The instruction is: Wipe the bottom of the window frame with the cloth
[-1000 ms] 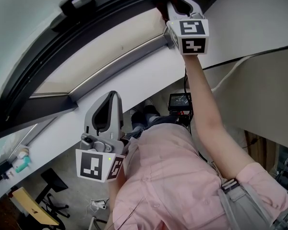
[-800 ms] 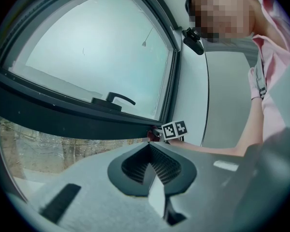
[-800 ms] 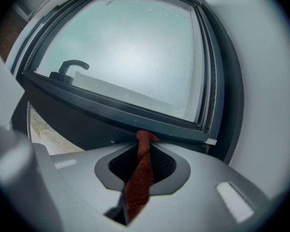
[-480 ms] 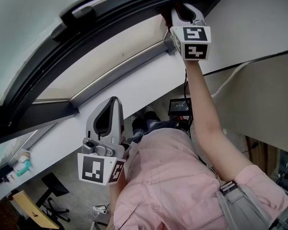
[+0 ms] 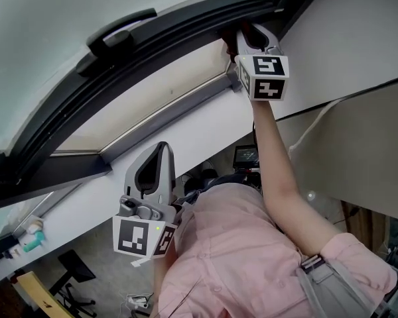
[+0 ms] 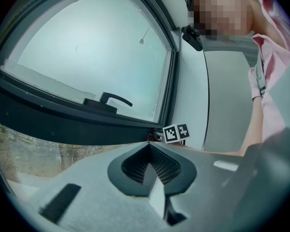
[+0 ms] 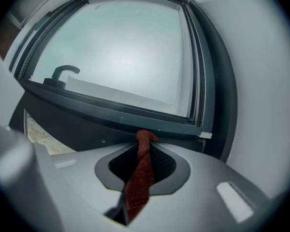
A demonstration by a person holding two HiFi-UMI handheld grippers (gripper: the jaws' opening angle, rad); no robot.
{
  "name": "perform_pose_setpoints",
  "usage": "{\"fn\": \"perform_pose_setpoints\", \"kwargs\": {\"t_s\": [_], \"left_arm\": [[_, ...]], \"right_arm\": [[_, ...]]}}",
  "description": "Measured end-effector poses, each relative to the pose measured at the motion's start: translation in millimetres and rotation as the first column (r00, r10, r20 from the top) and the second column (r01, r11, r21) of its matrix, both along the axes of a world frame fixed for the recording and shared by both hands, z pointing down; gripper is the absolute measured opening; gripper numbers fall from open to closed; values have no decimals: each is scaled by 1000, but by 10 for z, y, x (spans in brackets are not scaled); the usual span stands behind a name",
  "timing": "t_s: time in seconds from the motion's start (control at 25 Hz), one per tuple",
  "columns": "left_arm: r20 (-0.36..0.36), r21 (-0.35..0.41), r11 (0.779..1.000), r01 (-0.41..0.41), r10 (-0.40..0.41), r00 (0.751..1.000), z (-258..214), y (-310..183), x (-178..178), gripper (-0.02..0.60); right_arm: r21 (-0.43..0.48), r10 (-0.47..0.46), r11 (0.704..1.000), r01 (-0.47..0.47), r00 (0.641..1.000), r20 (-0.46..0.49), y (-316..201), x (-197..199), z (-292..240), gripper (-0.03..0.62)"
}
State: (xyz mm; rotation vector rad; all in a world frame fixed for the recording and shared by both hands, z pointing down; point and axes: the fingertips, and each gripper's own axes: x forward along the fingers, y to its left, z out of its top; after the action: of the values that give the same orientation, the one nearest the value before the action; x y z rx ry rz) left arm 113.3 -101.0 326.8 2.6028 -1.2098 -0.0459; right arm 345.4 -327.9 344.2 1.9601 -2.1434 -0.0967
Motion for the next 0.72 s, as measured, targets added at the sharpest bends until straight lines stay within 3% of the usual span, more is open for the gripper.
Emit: {"fn": "perform_pose_setpoints", "kwargs": {"t_s": [0.4,0.72], "left_arm": [[-18,55,998,24,-23,1000,-118,-228,147,-3],[-25,39,999,28,-27,999,-61,-302,289,-3]], "right_arm": [[-1,28,1000,-28,998,53,-72,303,13,60],[-7,2,1000,-2,999,38,-139,464,-8,60]]}}
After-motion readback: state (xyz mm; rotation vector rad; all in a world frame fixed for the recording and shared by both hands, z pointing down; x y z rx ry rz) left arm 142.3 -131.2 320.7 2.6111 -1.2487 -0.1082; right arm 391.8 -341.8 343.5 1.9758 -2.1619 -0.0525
